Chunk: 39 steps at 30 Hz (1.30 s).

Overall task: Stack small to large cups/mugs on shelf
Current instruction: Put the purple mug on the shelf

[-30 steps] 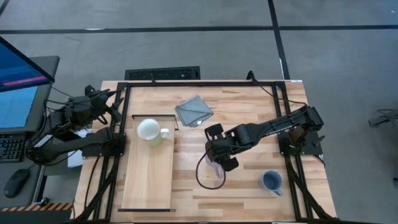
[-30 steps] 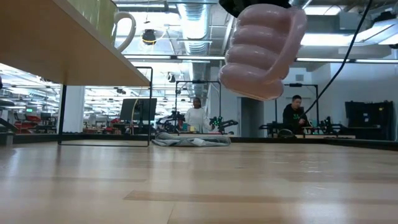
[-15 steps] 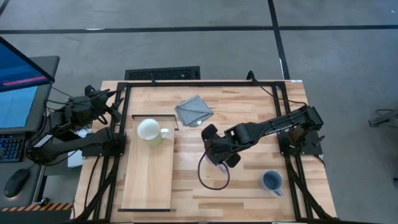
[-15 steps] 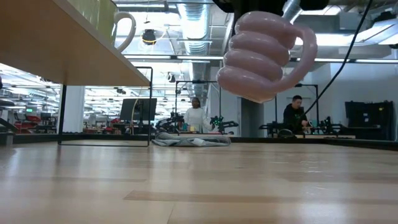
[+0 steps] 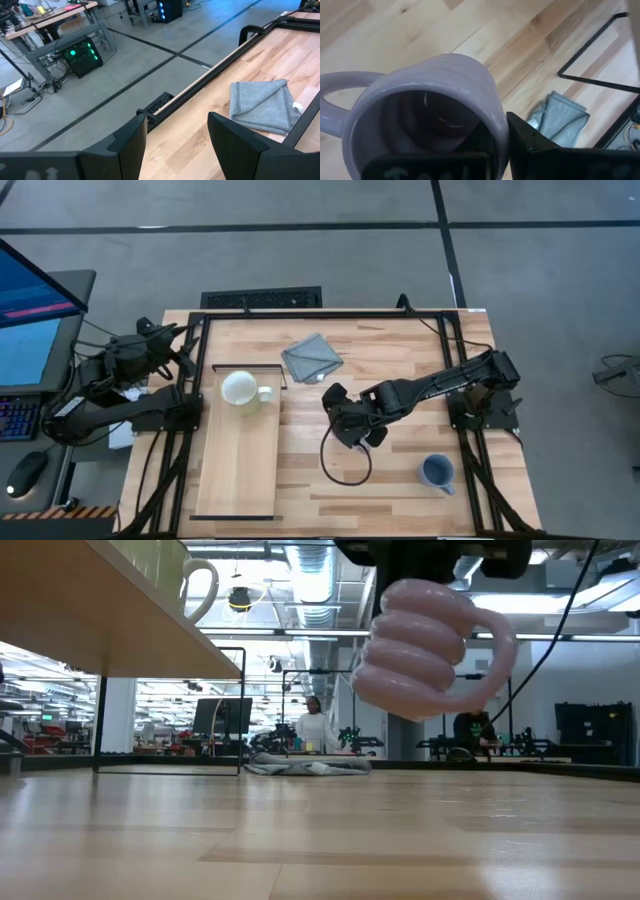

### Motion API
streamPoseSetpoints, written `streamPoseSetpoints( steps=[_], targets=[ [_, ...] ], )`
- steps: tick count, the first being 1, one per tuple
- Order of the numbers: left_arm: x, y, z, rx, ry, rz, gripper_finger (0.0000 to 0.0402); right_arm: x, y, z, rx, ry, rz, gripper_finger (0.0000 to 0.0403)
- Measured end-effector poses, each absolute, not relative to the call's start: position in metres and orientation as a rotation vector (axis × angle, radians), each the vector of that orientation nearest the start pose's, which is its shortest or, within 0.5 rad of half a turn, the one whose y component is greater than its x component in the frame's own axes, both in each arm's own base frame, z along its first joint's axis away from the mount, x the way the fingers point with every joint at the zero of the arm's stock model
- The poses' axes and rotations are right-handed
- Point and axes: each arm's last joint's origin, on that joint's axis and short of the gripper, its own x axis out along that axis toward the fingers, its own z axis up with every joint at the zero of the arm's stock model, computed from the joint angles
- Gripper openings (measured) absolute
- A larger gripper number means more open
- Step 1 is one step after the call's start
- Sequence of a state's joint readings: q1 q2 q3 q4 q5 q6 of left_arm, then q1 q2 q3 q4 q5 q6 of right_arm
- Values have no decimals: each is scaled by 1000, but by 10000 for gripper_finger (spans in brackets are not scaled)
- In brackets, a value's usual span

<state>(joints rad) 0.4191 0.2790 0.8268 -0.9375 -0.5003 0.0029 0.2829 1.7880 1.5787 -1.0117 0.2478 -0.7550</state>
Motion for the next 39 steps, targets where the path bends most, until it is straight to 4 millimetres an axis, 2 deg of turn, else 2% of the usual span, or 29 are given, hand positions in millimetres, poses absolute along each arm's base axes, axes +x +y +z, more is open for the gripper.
streamPoseSetpoints(
  steps=[10, 16, 24, 33, 39],
  targets=[
    [22, 25, 320, 12, 401, 908, 203, 349, 94, 276, -954, 1125, 544, 39],
    [22, 25, 320, 4, 397, 908, 203, 342, 94, 253, -967, 1177, 622, 39],
    [22, 25, 320, 4, 397, 908, 203, 335, 92, 234, -1021, 1225, 684, 39],
    [22, 25, 320, -6, 392, 911, 203, 331, 91, 219, -1020, 1242, 696, 41],
    [22, 25, 320, -19, 385, 914, 203, 332, 91, 219, -1022, 1220, 684, 53]
  ],
)
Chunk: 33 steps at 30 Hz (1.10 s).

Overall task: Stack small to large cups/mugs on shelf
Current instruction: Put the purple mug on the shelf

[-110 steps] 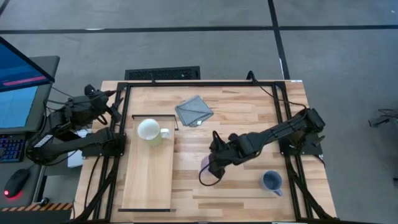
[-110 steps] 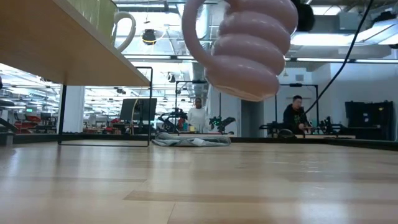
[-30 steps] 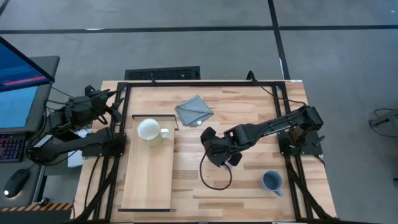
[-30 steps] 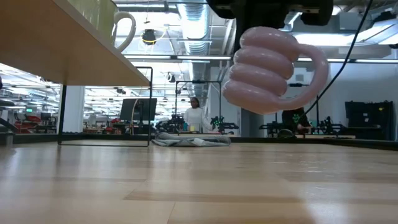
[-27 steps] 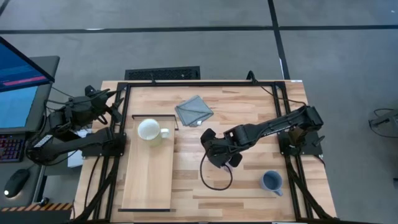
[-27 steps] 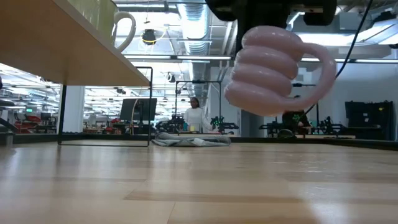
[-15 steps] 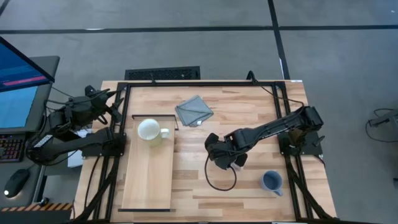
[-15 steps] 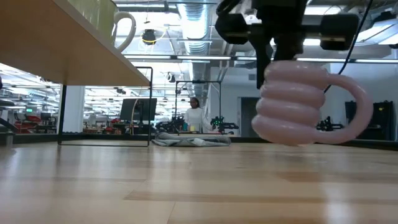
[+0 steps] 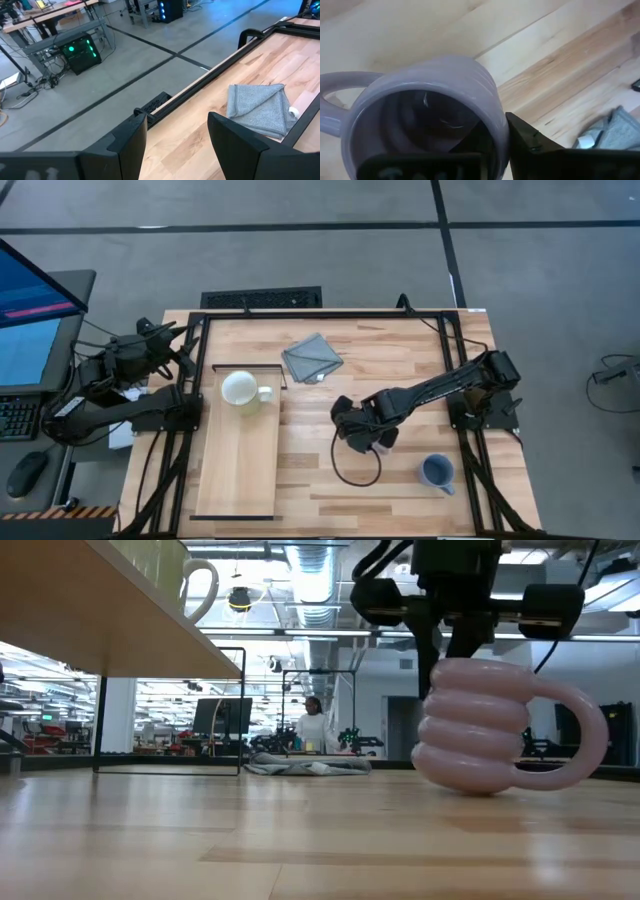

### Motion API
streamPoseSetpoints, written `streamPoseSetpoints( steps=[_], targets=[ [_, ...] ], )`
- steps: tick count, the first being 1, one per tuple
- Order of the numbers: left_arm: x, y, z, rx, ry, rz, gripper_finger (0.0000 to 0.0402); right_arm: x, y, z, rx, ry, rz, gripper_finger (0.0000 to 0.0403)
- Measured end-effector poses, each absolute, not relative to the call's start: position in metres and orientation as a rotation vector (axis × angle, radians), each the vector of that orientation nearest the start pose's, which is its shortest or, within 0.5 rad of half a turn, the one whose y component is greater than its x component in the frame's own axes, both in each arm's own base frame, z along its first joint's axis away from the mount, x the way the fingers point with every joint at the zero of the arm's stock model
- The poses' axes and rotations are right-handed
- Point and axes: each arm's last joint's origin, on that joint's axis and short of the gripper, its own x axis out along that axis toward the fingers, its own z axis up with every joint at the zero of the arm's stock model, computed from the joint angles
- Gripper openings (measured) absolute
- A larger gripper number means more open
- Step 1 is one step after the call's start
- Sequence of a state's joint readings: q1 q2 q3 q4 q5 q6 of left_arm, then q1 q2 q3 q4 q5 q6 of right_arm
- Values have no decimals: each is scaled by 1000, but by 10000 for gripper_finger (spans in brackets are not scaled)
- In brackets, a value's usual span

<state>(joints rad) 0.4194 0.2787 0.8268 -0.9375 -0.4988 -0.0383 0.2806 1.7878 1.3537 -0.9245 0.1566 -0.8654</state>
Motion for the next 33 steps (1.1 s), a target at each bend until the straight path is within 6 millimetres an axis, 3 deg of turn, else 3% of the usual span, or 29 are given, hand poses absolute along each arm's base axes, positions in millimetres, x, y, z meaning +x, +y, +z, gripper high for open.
streamPoseSetpoints(
  steps=[6, 13, 33],
  targets=[
    [22, 25, 320, -19, 385, 914, 203, 336, 92, 219, -1017, 1188, 666, 55],
    [22, 25, 320, -19, 385, 914, 203, 341, 92, 221, -886, 1163, 545, 57],
    [22, 25, 320, -20, 386, 910, 203, 342, 93, 221, -929, 1139, 572, 66]
  ],
)
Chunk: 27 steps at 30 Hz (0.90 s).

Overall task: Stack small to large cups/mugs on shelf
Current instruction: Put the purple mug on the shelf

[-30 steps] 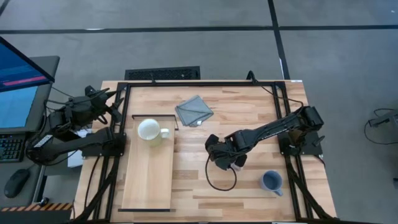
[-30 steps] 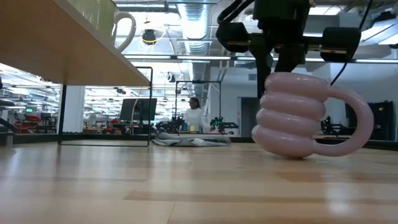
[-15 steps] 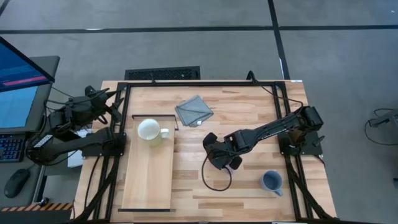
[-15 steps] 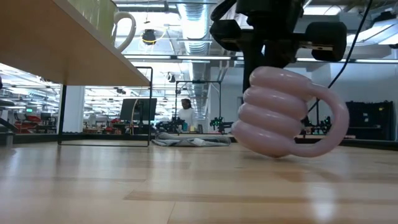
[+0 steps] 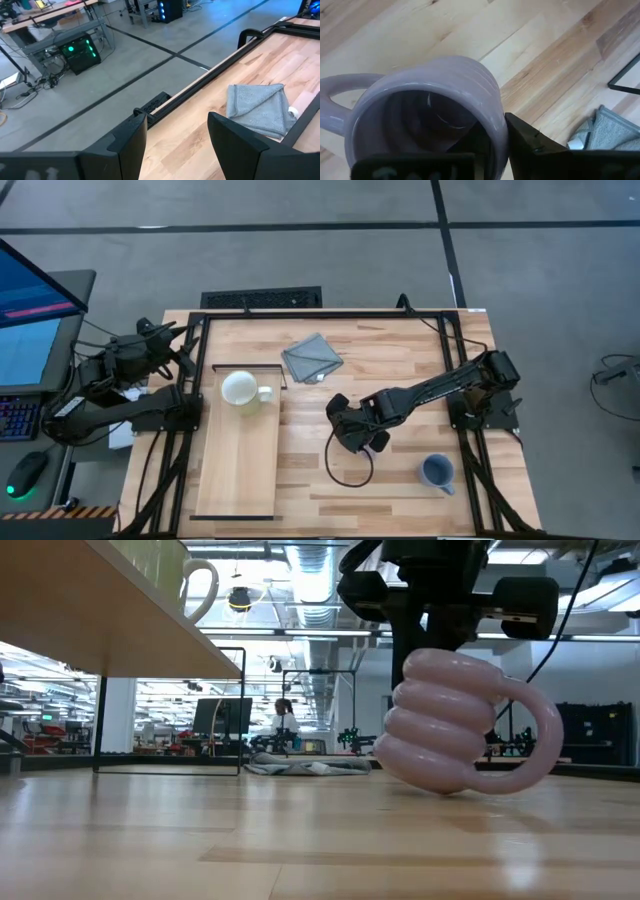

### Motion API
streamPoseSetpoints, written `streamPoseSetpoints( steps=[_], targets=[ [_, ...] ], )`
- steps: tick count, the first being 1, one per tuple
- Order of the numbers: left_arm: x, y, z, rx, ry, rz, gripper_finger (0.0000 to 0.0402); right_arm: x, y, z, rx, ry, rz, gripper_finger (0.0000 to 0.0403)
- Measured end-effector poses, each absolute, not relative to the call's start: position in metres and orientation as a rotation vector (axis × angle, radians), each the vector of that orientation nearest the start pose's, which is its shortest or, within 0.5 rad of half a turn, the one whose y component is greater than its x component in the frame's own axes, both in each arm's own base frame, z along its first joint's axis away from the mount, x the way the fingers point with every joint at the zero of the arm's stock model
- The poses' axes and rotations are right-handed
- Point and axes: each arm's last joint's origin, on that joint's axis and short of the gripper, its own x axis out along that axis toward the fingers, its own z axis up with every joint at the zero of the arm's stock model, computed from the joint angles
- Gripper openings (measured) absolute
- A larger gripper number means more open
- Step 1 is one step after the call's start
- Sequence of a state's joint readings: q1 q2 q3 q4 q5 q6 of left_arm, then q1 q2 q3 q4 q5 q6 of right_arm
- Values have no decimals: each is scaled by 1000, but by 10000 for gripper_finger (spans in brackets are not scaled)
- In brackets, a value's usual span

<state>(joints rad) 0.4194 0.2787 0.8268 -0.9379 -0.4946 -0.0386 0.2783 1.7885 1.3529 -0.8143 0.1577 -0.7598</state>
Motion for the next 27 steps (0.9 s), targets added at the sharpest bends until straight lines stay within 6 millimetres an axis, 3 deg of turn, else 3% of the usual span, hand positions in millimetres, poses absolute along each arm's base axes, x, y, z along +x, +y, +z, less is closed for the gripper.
streamPoseSetpoints(
  steps=[13, 27],
  targets=[
    [23, 24, 319, -30, 386, 865, 203, 345, 92, 222, -965, 1132, 511, 157],
    [23, 24, 318, -29, 400, 865, 203, 347, 88, 223, -1060, 1129, 473, 164]
  ],
)
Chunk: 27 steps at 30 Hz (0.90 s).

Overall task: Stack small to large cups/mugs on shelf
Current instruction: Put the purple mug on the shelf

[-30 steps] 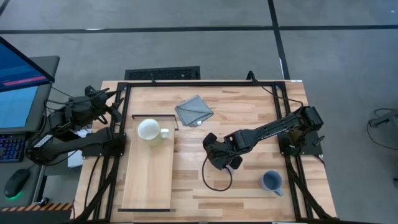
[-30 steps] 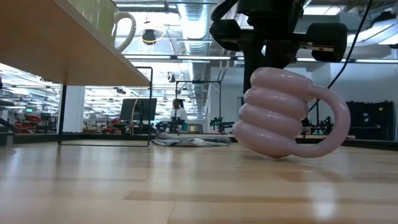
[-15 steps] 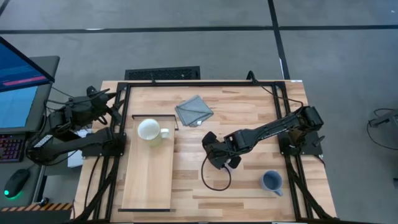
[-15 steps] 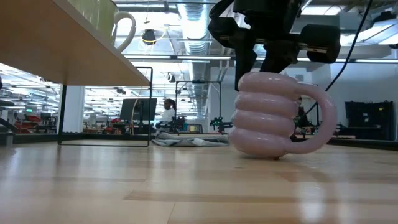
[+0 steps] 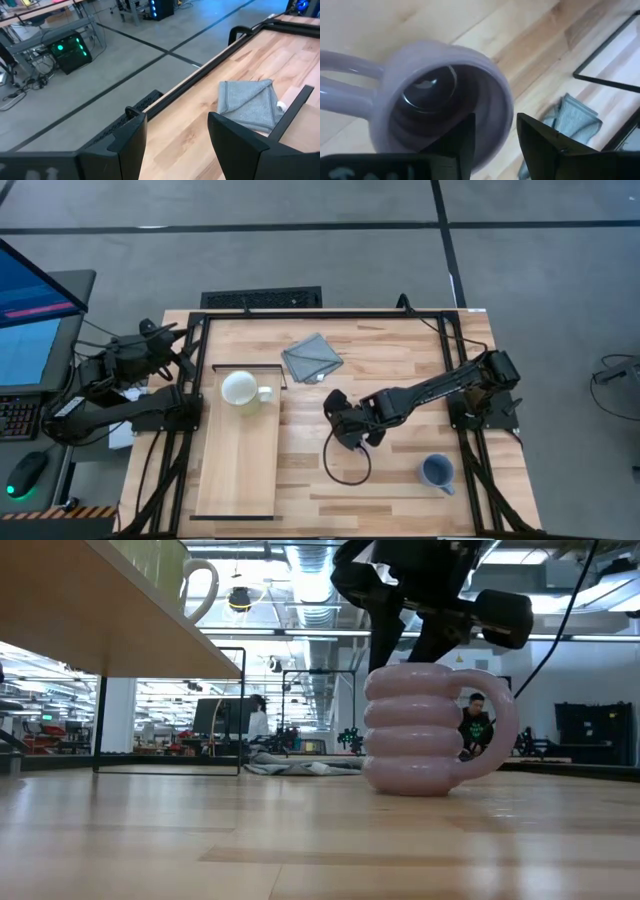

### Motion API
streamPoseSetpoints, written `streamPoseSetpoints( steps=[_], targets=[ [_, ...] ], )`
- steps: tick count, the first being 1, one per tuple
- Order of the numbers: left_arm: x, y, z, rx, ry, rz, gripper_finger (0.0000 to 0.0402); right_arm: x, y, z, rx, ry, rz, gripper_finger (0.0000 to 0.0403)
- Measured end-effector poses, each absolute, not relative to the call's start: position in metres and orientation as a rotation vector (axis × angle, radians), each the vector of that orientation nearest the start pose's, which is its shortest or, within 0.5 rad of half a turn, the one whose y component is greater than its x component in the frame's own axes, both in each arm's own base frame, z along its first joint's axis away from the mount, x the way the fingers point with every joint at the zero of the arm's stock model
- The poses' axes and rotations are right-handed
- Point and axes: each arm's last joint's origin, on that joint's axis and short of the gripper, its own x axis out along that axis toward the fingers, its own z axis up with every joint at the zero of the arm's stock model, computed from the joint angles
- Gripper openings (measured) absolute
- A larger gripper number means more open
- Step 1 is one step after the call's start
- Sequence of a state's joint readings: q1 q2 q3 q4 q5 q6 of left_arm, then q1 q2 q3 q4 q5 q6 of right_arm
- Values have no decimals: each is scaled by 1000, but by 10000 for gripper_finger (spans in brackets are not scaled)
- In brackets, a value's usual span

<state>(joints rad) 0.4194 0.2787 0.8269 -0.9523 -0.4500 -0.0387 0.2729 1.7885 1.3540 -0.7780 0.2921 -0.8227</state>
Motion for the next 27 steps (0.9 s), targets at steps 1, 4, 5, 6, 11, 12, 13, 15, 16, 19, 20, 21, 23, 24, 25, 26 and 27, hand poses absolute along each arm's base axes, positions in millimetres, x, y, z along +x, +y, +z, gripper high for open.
streamPoseSetpoints(
  steps=[1, 4, 5, 6, 11, 12, 13, 15, 16, 19, 20, 21, 23, 24, 25, 26, 27],
  targets=[
    [22, 24, 318, -29, 407, 865, 203, 347, 88, 223, -1061, 1129, 472, 164],
    [22, 24, 317, -30, 417, 865, 203, 347, 88, 223, -1061, 1128, 471, 165],
    [22, 23, 316, -32, 422, 865, 203, 347, 88, 223, -1060, 1127, 470, 166],
    [22, 23, 316, -33, 425, 866, 203, 347, 88, 223, -1061, 1127, 469, 166],
    [21, 23, 316, -35, 426, 866, 203, 349, 88, 229, -1097, 1131, 409, 164],
    [22, 23, 316, -35, 426, 866, 203, 351, 89, 233, -1099, 1120, 399, 164],
    [21, 23, 316, -35, 426, 866, 203, 352, 90, 236, -1100, 1107, 395, 164],
    [21, 23, 316, -35, 428, 866, 203, 354, 93, 244, -1099, 1079, 390, 164],
    [21, 23, 316, -35, 429, 866, 203, 356, 95, 249, -1099, 1065, 387, 164],
    [21, 23, 315, -35, 430, 866, 203, 357, 100, 262, -1088, 1040, 378, 163],
    [21, 23, 315, -35, 430, 866, 203, 357, 101, 266, -1073, 1037, 369, 162],
    [21, 23, 315, -35, 430, 866, 203, 357, 103, 270, -1049, 1034, 355, 162],
    [21, 23, 316, -35, 430, 866, 203, 358, 104, 279, -968, 1025, 304, 160],
    [21, 23, 316, -35, 430, 866, 203, 358, 105, 283, -910, 1028, 270, 160],
    [21, 23, 315, -35, 430, 866, 203, 358, 105, 287, -844, 1033, 232, 160],
    [21, 23, 315, -35, 430, 866, 203, 358, 105, 291, -771, 1035, 188, 160],
    [21, 23, 315, -36, 430, 865, 203, 358, 105, 296, -694, 1029, 144, 160]
  ],
)
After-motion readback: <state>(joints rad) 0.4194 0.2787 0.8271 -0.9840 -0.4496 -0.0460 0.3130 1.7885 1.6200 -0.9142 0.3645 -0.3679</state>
